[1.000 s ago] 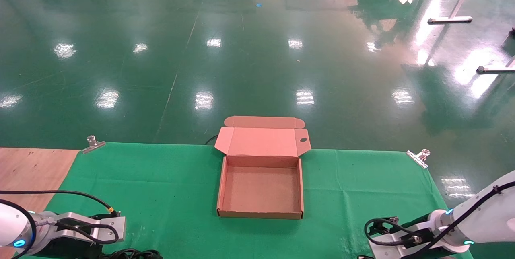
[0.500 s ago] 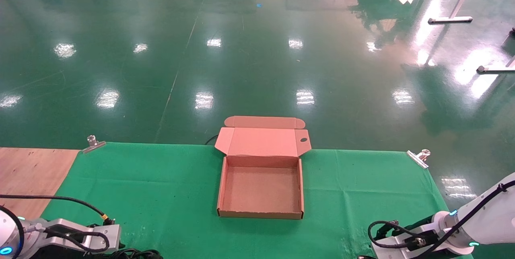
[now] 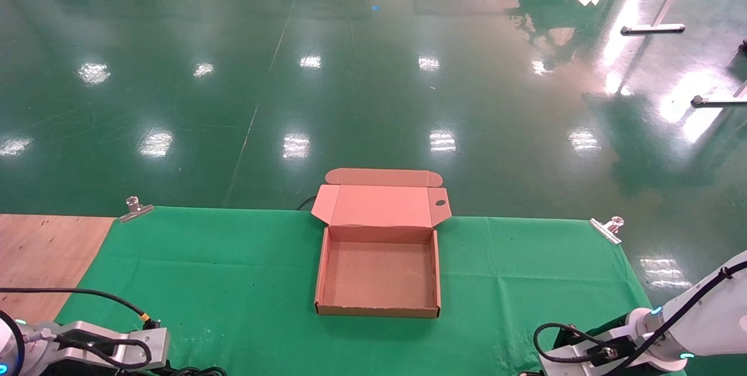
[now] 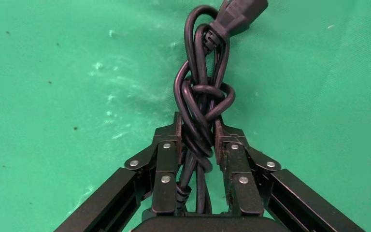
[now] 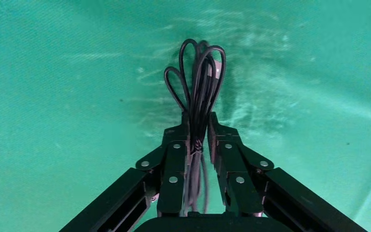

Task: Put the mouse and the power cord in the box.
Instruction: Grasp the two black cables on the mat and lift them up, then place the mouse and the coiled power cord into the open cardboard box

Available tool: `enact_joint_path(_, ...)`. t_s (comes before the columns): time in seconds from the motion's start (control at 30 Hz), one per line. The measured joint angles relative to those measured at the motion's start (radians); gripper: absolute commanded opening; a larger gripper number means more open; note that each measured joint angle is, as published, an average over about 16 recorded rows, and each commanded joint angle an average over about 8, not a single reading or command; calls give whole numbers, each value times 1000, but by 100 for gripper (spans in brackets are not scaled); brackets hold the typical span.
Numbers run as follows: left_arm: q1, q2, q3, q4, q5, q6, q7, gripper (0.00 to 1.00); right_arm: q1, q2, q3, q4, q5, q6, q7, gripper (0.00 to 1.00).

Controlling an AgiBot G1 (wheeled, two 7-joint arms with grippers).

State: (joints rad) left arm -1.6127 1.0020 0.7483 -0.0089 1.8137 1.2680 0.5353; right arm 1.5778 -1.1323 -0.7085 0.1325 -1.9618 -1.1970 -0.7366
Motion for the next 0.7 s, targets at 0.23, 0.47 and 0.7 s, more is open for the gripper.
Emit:
enact_joint_path(0.23, -71, 3, 5, -19, 7, 73, 4, 0, 67, 23, 23, 13, 33, -50, -15, 0)
enact_joint_path(0.47, -203, 42, 11, -59, 16, 146, -19, 0, 188, 64, 62, 56, 89, -149, -4, 0)
enact_joint_path(0.7, -358, 135, 5, -104, 10, 176, -69, 0, 338, 82, 106, 111, 151, -241, 60, 0)
